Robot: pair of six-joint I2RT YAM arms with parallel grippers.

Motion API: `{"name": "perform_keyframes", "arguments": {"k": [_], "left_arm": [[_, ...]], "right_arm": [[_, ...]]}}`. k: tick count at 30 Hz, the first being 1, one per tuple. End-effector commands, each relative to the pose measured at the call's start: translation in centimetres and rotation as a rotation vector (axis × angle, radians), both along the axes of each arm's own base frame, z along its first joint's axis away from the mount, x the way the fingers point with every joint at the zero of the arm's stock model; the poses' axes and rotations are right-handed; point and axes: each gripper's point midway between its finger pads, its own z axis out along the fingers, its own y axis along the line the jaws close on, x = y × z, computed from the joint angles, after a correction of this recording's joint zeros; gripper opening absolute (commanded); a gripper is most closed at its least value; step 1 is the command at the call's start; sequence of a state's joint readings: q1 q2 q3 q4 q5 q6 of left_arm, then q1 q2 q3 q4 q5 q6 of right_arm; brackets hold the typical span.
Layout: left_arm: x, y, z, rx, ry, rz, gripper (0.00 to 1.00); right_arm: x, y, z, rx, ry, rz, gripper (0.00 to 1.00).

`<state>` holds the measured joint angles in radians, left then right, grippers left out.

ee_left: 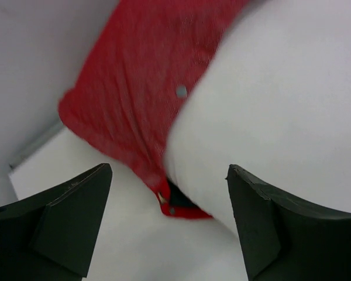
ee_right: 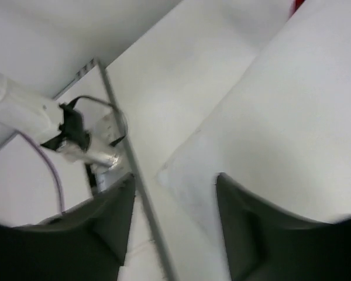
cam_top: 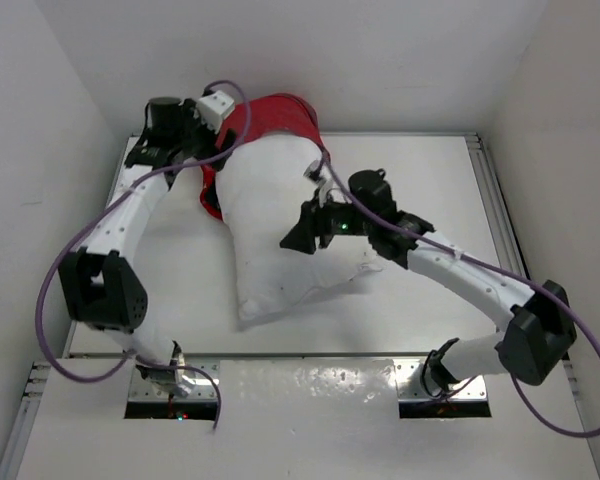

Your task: Put the pillow into the pillowcase

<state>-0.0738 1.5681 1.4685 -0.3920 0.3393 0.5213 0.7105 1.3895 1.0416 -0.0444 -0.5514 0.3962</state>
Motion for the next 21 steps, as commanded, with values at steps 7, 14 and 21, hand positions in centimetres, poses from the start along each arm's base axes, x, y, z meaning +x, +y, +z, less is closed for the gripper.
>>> {"name": "perform_keyframes", "arguments": {"k": [7,14,21], "left_arm": [[8.8,-7.3,3.7,0.106,-0.219,-0.005,0.93],[12.4,-10.7,-0.4,0.040,-0.163,-0.041,0.99],[15.9,-9.4,-2.7,0.049,-0.191,0.017,0.90]], "right_arm": [[10.5,-8.6,0.7,0.016,0.062,-0.508,0.97],[14.2,-13.9,-4.2,-0.102,0.161,-0.724,0.99],[18.2,-13.1,-7.2,-0.122,0.248,-0.698,0.99]]}}
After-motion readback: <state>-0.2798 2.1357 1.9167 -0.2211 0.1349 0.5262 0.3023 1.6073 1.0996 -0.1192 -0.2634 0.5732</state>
